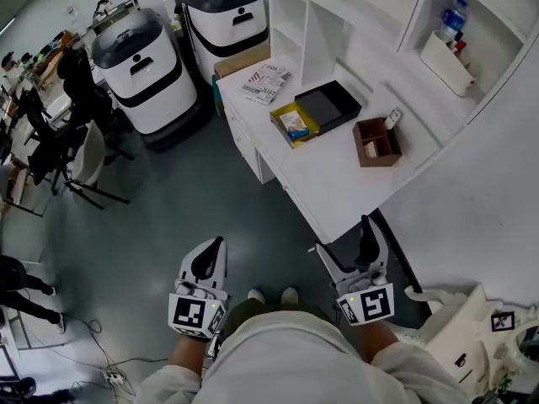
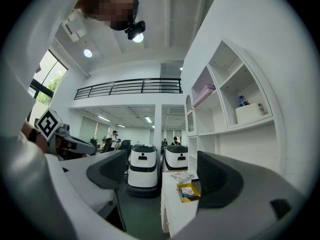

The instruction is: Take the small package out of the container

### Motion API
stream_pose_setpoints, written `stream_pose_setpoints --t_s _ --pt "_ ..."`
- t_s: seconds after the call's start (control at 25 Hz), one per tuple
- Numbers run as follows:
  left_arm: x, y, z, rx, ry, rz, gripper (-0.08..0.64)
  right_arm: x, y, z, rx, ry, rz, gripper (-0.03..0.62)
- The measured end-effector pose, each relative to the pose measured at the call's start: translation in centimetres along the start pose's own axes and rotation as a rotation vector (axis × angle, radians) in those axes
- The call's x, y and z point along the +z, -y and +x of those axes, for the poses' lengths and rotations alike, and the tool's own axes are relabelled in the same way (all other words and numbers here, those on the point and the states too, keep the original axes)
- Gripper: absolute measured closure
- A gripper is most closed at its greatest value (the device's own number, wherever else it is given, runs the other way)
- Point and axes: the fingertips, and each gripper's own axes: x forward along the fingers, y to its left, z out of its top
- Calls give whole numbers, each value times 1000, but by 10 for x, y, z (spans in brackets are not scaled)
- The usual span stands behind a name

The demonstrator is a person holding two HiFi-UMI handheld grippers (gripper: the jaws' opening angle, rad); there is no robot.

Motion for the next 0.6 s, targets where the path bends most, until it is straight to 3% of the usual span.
stream_pose_setpoints --t_s 0.28,0.6 --pt "-11 3 4 33 -10 2 552 -14 14 8 31 -7 -11 172" --pt "-24 -40 46 23 -8 -29 552 -28 17 62 22 -12 -32 173"
